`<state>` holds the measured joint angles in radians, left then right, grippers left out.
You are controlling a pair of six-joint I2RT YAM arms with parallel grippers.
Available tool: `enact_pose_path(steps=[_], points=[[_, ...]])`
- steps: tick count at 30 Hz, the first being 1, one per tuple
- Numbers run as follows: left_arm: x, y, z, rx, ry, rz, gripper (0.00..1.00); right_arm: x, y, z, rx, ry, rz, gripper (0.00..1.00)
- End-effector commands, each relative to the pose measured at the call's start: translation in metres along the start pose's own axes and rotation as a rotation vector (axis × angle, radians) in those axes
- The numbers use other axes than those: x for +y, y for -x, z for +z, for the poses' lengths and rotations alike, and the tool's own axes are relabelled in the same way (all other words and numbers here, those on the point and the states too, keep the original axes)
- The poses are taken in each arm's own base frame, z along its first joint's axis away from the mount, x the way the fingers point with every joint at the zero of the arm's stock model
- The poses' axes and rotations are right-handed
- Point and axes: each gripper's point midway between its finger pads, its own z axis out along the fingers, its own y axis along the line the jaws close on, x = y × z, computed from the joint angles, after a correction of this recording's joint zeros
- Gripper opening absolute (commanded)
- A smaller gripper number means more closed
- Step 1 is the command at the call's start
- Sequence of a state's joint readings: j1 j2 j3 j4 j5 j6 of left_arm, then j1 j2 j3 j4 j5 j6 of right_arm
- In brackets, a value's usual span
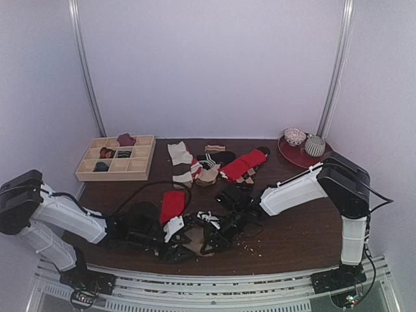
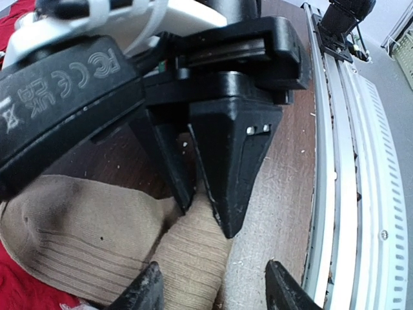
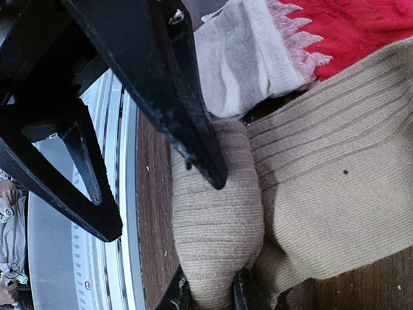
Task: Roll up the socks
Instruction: Roll the sock at the center of the board.
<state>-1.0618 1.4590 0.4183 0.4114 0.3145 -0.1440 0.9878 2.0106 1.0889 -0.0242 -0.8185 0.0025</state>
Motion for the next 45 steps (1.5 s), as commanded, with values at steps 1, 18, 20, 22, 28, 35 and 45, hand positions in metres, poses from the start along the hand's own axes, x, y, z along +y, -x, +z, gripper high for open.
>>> enact_pose_path(steps=[1, 18, 20, 22, 28, 35, 45], points=[[0.002, -0.006, 0.004, 0.006, 0.015, -0.016, 0.52, -0.045, -0.127, 0.012, 0.361, -0.188, 0.260, 0.17], [0.032, -0.003, -0.009, -0.018, 0.254, -0.001, 0.56, -0.044, -0.129, 0.009, 0.355, -0.193, 0.255, 0.17], [0.035, 0.000, -0.016, -0.049, 0.279, -0.006, 0.61, -0.044, -0.129, 0.009, 0.354, -0.194, 0.257, 0.17], [0.033, 0.003, -0.018, -0.067, 0.270, -0.002, 0.62, -0.044, -0.130, 0.009, 0.356, -0.192, 0.256, 0.17], [0.022, 0.002, -0.008, -0.075, 0.196, -0.003, 0.63, -0.045, -0.131, 0.009, 0.358, -0.196, 0.258, 0.17], [0.011, 0.000, 0.003, -0.077, 0.112, -0.001, 0.62, -0.045, -0.132, 0.009, 0.358, -0.197, 0.260, 0.17], [0.010, -0.027, 0.016, 0.014, 0.085, -0.059, 0.40, -0.045, -0.133, 0.009, 0.358, -0.197, 0.258, 0.17]])
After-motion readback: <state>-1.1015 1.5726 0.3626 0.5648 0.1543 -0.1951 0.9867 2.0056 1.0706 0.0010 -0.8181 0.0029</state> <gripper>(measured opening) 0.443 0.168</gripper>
